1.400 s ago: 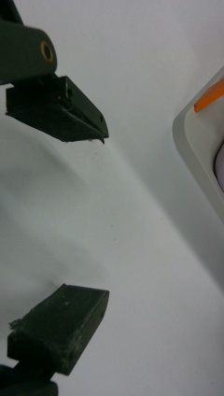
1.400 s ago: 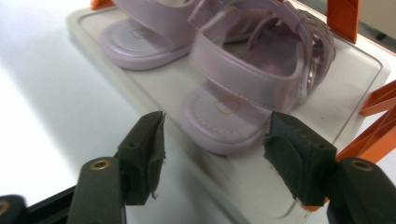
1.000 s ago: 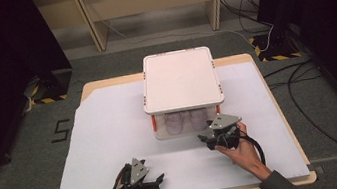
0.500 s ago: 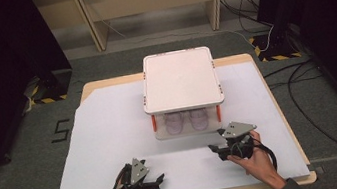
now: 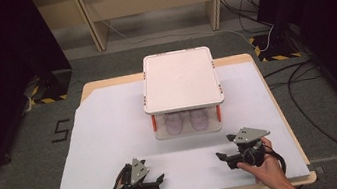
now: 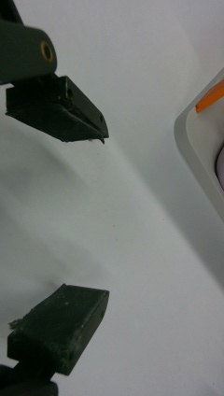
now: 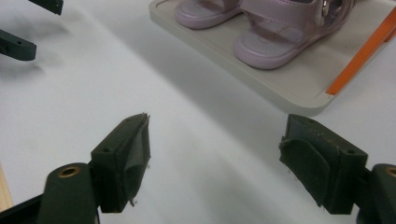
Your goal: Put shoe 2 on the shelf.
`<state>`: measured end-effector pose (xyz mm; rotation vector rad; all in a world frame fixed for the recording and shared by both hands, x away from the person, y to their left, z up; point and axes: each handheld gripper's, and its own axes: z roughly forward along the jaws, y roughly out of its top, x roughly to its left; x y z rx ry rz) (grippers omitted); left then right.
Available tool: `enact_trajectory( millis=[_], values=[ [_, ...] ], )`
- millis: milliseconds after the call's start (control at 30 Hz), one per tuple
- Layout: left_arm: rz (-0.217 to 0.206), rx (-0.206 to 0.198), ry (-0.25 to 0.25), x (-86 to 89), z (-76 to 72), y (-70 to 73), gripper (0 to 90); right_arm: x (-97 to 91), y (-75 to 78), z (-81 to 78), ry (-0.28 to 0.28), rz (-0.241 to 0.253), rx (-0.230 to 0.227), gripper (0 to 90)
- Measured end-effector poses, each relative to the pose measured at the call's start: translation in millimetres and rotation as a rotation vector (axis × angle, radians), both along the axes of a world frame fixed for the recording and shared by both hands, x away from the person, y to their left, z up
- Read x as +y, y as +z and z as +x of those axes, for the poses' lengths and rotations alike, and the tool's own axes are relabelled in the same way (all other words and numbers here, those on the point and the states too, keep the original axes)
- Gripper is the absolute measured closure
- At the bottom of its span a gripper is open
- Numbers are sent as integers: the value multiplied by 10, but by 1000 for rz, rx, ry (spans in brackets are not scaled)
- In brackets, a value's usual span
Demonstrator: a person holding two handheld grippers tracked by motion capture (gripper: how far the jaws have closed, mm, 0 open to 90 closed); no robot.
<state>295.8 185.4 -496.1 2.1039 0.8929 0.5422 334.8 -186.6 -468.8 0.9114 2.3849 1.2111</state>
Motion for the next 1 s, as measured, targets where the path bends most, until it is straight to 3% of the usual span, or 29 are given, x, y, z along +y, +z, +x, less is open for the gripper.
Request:
enact_trajectory(
  millis=[1000],
  values=[
    [4,0,0,6,-1,-1,185,-284,-33,-328,-31,13,-1,192]
  ],
)
